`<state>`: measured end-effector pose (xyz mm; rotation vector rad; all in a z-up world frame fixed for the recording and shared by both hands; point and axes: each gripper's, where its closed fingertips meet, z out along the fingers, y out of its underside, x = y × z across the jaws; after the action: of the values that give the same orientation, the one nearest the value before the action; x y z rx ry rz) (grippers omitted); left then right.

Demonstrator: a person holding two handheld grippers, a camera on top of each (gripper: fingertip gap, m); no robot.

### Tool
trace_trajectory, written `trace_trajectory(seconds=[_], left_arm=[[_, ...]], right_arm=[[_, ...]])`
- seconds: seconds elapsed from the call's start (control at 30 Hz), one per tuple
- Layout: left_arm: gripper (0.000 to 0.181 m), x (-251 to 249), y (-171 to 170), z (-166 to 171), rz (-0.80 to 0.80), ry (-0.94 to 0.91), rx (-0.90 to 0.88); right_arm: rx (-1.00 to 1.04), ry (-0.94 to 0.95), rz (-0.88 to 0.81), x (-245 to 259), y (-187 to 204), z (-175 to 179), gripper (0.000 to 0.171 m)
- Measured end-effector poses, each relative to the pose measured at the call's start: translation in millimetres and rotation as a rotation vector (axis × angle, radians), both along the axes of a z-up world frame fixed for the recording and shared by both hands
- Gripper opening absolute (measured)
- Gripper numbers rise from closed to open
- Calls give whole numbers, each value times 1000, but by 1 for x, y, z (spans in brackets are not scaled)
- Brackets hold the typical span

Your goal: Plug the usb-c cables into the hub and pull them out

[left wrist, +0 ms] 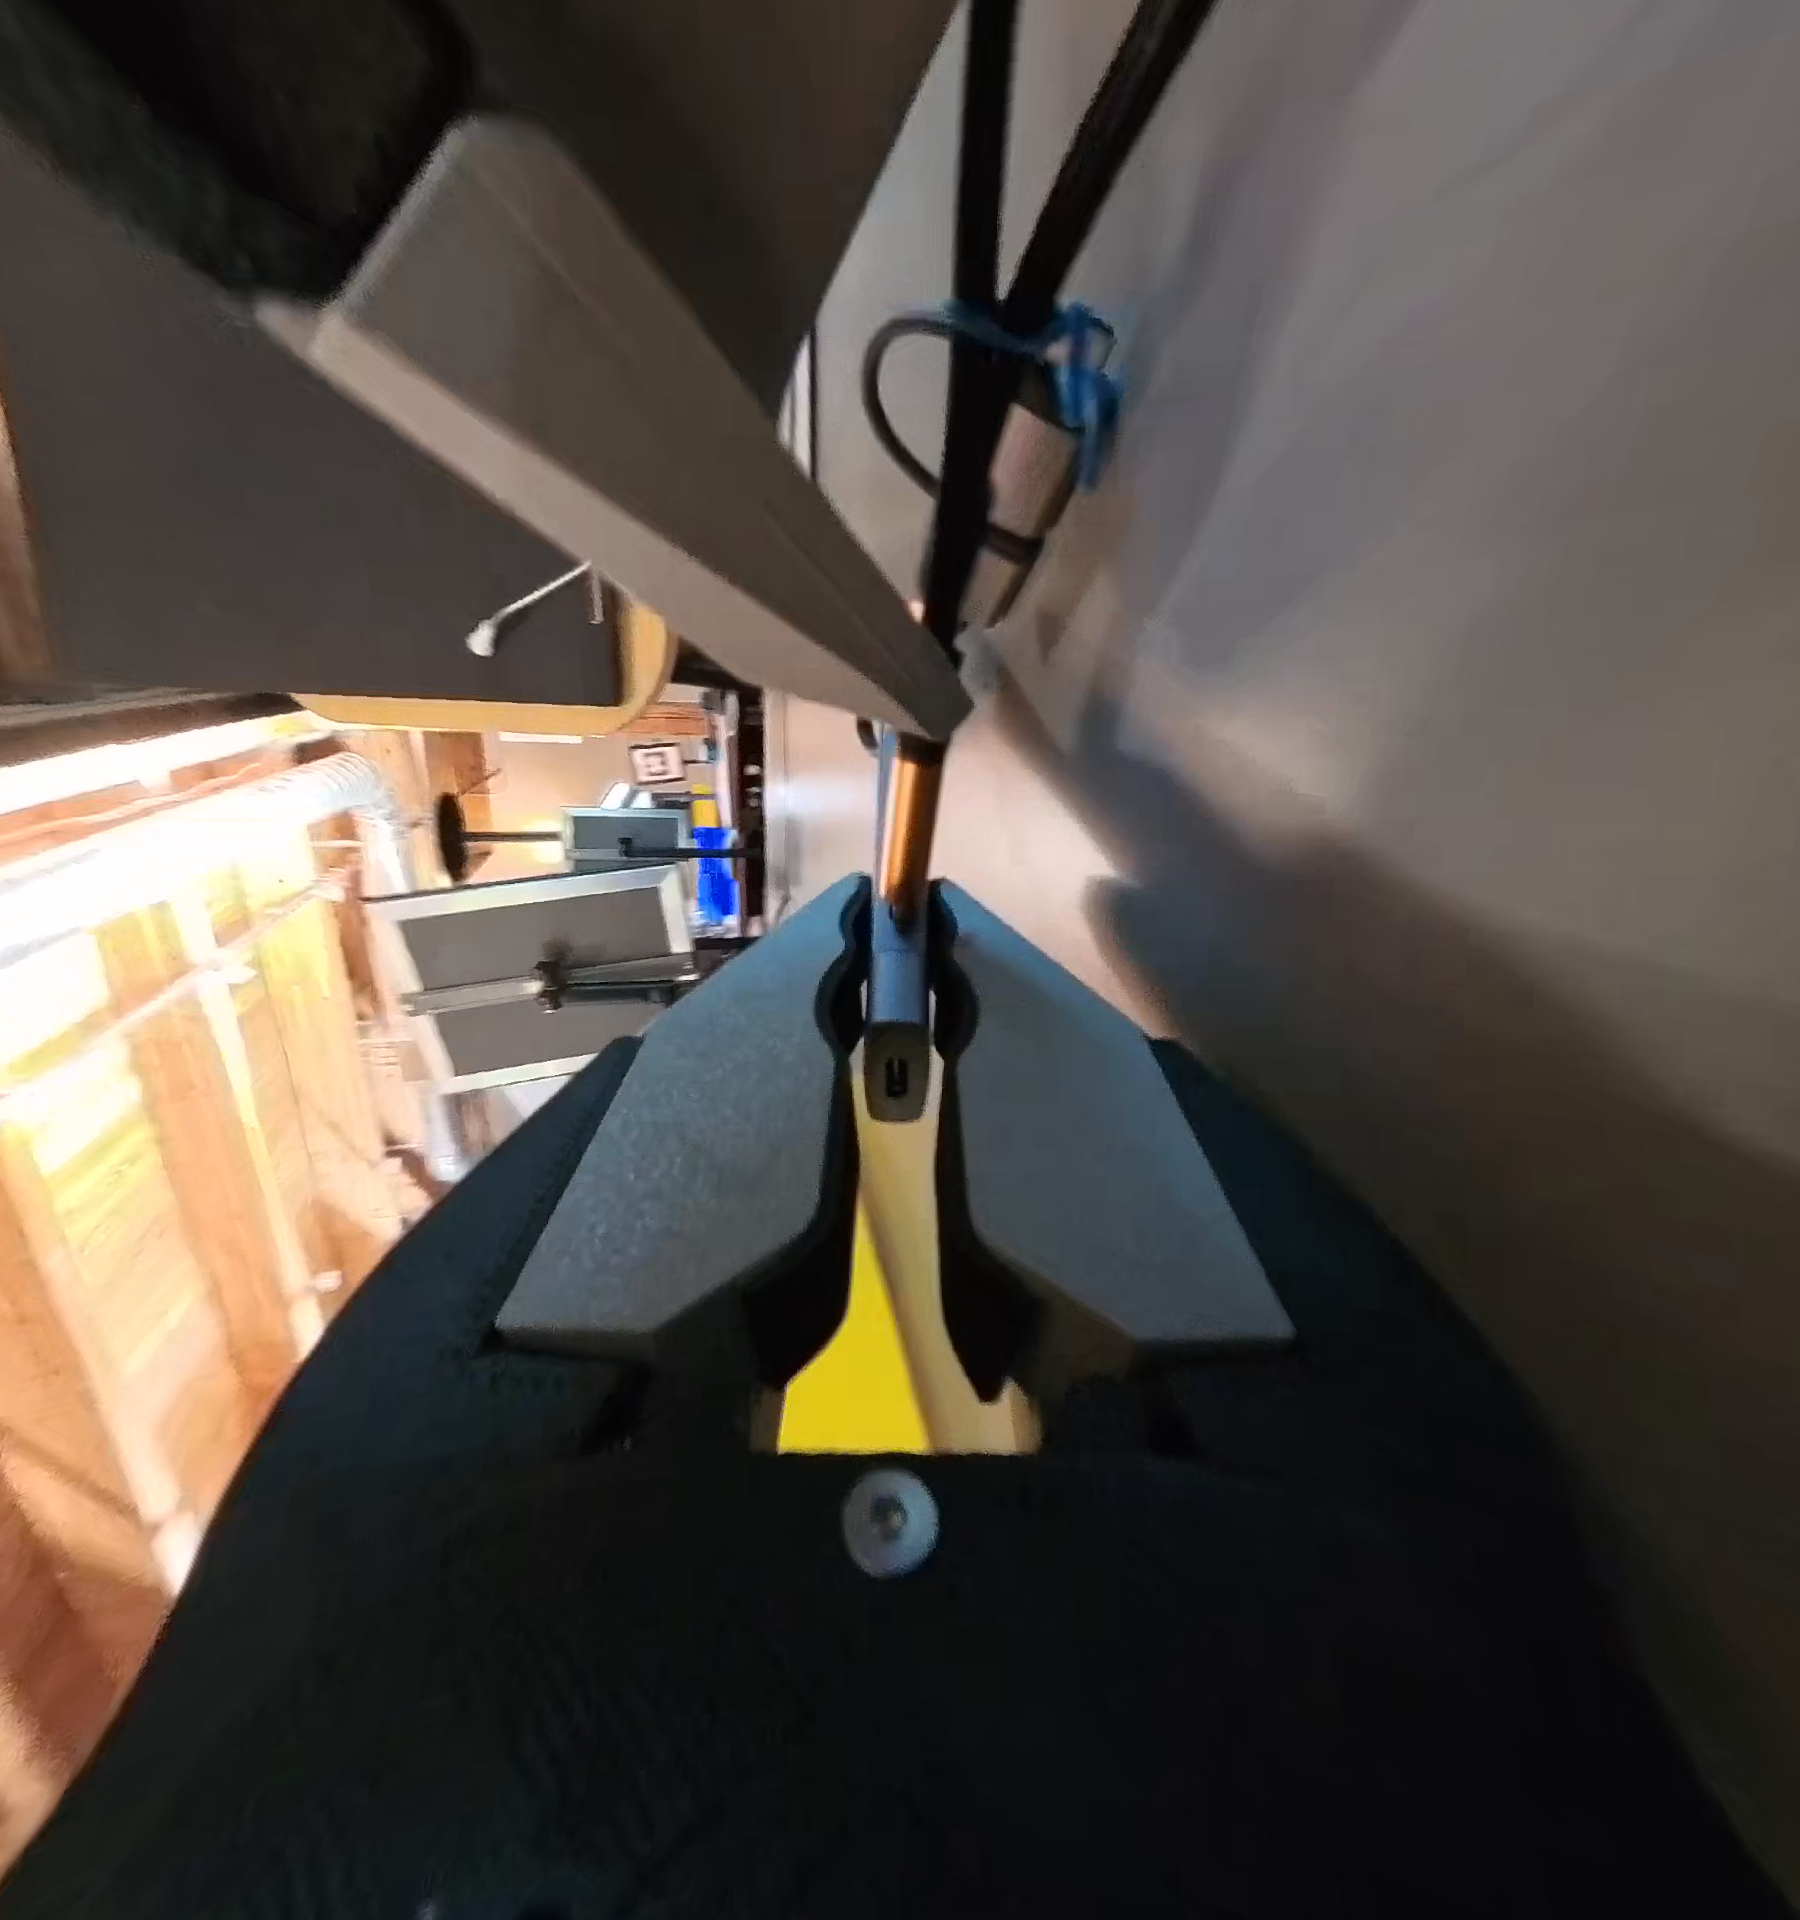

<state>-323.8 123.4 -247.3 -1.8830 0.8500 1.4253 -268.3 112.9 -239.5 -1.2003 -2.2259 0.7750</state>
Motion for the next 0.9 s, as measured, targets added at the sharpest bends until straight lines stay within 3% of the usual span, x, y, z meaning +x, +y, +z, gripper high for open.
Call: trace_trajectory(seconds=[0.33, 0.9], left_arm=[[8, 8, 1, 17, -79, -83, 122], [7, 28, -1, 5, -161, -112, 43]], right_arm=[[-99, 21, -8, 2, 17, 11, 4], [-90, 5, 32, 10, 18, 3, 4]])
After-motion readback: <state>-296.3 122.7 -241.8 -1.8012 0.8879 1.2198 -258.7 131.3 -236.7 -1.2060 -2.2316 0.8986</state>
